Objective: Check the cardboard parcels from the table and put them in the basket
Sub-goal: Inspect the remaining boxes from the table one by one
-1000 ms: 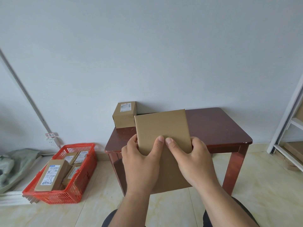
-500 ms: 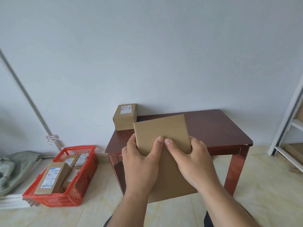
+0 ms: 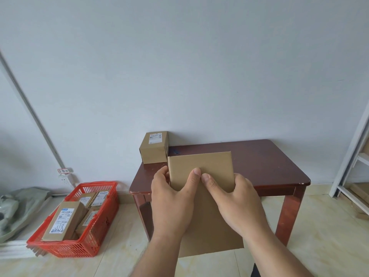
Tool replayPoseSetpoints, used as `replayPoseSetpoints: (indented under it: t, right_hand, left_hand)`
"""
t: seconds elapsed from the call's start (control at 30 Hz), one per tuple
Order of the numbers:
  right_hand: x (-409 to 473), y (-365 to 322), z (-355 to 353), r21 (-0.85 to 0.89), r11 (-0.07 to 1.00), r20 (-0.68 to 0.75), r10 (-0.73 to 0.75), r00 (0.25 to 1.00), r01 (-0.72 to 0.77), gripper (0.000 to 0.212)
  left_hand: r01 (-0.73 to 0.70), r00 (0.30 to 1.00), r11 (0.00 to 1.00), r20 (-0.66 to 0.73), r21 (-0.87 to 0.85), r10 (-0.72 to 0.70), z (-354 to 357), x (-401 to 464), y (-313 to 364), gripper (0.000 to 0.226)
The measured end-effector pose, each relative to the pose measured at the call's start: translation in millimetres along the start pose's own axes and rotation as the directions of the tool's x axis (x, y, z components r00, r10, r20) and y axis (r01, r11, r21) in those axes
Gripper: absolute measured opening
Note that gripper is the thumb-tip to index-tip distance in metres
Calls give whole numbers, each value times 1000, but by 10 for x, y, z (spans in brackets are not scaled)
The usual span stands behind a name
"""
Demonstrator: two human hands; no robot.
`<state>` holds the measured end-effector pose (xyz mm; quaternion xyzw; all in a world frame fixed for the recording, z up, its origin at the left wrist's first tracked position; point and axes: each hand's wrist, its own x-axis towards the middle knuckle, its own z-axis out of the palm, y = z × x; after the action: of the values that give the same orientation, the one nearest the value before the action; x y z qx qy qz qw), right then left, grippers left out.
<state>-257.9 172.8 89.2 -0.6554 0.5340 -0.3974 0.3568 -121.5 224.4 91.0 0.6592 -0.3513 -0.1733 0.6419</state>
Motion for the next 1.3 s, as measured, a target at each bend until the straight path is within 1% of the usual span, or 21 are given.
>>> replayPoseSetpoints:
  t: [0.03,0.1,0.17,0.27,0.4,0.5,0.67,0.8,0.97,1.1,1.23,1.3]
  right_hand:
    - [1,-13,-2,7,1000,-3,-6,1000,6,91]
    - [18,-45,-17,12,1000,-3,-10,1000,10,87]
    - [43,-62,-41,26,1000,5,6,1000,-7,83]
    - [59,-83,-68,66,997,2,26,1000,-26,78]
    - [-12,-79,-63,106,994,-22,18,1000,-15,71]
    - [-61,-13,-25,136,990,-19,25,1000,-22,61]
    - [-53,-51,-32,228,971,-3,80,997,-77,61]
    - [-2,-96,-68,271,958,19,95,995,-97,49]
    - [-53,-33,-27,287,949,74,112,991,-129,41]
    - [-70,0,-22,276,953,92,105,990,-127,46]
    - [12,7,-38,238,966,33,94,995,-99,52]
    - [42,21,-41,206,976,11,72,997,-73,54]
  left_hand:
    - [-18,1000,1000,2,2,17,6,-6,3,81]
    - [-58,998,998,4,9,58,14,-30,11,64]
    - [-71,997,997,-3,8,71,23,-63,-4,57]
    - [-28,1000,999,5,-24,28,29,-130,-35,55]
    - [38,999,998,30,-51,-36,16,-174,-6,47]
    - [39,999,998,20,-57,-38,2,-128,51,50]
    - [11,1000,999,8,-38,-11,30,-179,88,49]
    - [30,999,998,19,-51,-29,51,-242,42,46]
    - [58,997,997,58,-48,-56,27,-184,28,45]
    - [42,994,999,98,-15,-40,-7,-153,9,49]
    - [18,991,1000,131,8,-19,21,-221,-43,61]
    - [20,992,1000,127,6,-21,33,-221,-61,62]
